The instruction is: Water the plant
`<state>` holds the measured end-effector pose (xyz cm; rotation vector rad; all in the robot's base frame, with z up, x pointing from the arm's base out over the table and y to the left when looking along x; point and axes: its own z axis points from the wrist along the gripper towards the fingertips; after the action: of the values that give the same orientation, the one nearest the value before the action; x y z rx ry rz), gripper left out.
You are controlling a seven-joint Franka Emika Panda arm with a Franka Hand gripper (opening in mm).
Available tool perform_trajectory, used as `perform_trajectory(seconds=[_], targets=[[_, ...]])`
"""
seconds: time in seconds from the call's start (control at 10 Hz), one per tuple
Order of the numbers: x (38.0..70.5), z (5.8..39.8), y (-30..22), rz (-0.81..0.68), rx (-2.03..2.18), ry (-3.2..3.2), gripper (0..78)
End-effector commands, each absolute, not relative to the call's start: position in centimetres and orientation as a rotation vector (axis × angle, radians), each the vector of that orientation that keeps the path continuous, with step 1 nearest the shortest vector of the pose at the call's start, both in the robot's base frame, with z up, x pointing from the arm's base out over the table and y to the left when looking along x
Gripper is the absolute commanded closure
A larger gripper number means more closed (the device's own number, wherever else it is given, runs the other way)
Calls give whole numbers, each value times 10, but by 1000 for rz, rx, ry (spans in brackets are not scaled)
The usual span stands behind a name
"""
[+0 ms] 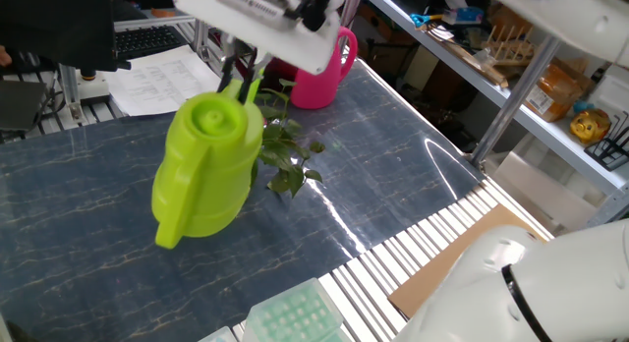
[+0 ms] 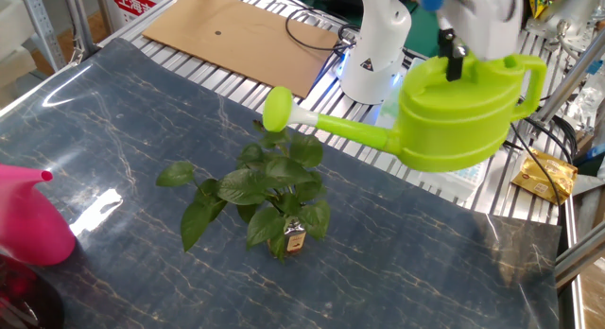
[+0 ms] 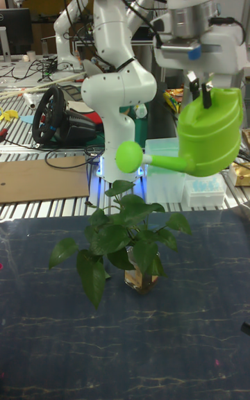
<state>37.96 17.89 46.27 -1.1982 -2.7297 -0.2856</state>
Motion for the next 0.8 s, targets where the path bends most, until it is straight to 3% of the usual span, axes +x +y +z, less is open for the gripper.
perform_trajectory(seconds=[0.1,0.8], targets=[[380,450,199,-296,-1173,-2826,764],[389,419,220,-231,-1023,-2946,764]])
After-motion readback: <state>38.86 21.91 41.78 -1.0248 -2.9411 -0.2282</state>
